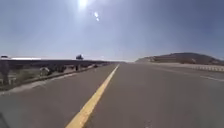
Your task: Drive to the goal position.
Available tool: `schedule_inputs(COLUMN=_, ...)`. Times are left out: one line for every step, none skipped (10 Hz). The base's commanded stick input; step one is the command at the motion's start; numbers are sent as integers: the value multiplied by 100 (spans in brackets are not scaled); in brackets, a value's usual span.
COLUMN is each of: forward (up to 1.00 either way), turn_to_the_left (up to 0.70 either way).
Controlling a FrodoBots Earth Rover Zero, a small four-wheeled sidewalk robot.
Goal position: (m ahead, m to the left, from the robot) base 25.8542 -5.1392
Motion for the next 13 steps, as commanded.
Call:
schedule_inputs(forward=85, turn_to_the_left=0)
schedule_inputs(forward=85, turn_to_the_left=0)
schedule_inputs(forward=85, turn_to_the_left=0)
schedule_inputs(forward=85, turn_to_the_left=0)
schedule_inputs(forward=85, turn_to_the_left=0)
schedule_inputs(forward=85, turn_to_the_left=0)
schedule_inputs(forward=85, turn_to_the_left=0)
schedule_inputs(forward=85, turn_to_the_left=0)
schedule_inputs(forward=85, turn_to_the_left=0)
schedule_inputs(forward=85, turn_to_the_left=0)
schedule_inputs(forward=85, turn_to_the_left=0)
schedule_inputs(forward=85, turn_to_the_left=0)
schedule_inputs(forward=85, turn_to_the_left=0)
